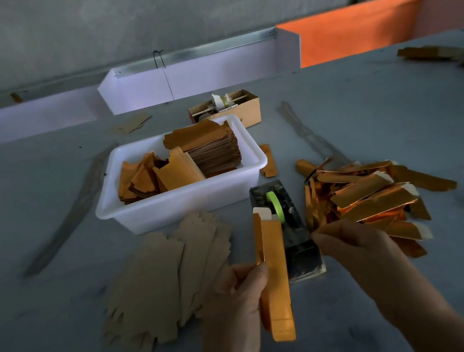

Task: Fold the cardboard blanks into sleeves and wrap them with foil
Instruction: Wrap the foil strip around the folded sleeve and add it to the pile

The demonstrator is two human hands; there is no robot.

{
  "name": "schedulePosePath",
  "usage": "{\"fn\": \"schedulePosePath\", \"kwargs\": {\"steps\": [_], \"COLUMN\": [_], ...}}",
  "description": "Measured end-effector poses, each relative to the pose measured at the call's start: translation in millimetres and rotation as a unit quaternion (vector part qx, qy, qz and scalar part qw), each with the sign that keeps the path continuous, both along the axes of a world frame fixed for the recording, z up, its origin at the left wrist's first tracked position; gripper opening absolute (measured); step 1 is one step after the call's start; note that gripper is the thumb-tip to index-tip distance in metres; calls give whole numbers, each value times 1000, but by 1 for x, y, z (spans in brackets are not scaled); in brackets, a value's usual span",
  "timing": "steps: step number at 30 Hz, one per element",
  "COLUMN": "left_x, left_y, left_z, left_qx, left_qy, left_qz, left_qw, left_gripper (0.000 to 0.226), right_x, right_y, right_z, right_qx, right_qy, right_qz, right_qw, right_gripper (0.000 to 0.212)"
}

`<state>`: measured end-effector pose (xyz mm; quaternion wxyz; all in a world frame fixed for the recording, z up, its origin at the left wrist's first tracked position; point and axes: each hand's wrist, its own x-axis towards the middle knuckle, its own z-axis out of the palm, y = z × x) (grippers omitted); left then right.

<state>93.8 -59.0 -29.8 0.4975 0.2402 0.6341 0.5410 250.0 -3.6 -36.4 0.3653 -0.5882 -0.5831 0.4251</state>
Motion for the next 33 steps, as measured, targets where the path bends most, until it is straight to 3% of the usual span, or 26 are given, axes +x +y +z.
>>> {"fn": "schedulePosePath", "kwargs": {"steps": [14, 18, 22, 23, 27, 33], "left_x": [16, 14, 11, 10, 8, 18], "left_y": [11, 11, 8, 7, 8, 15], "left_z": [-9, -8, -8, -9, -10, -4], "left_qx": [-11, -11, -9, -7, 9, 58], "left_qy": [-31, -47, -59, -61, -60, -16], "left_qz": [-1, 14, 19, 22, 36, 23], "left_qw": [999, 999, 998, 998, 998, 998], "left_gripper": [23, 30, 23, 22, 22, 22], "right_x": [-24, -26, -26, -24, -17, -23], "right_y": [11, 13, 3, 1, -5, -13], "right_z": [5, 5, 2, 1, -4, -7], "right_qx": [-62, -19, -51, -50, 10, 71], "right_qy": [0, -15, 188, 195, 30, -75], "right_qz": [15, 13, -20, -26, -29, -55], "right_qw": [998, 1000, 981, 979, 999, 993], "right_gripper": [9, 7, 9, 10, 9, 20]}}
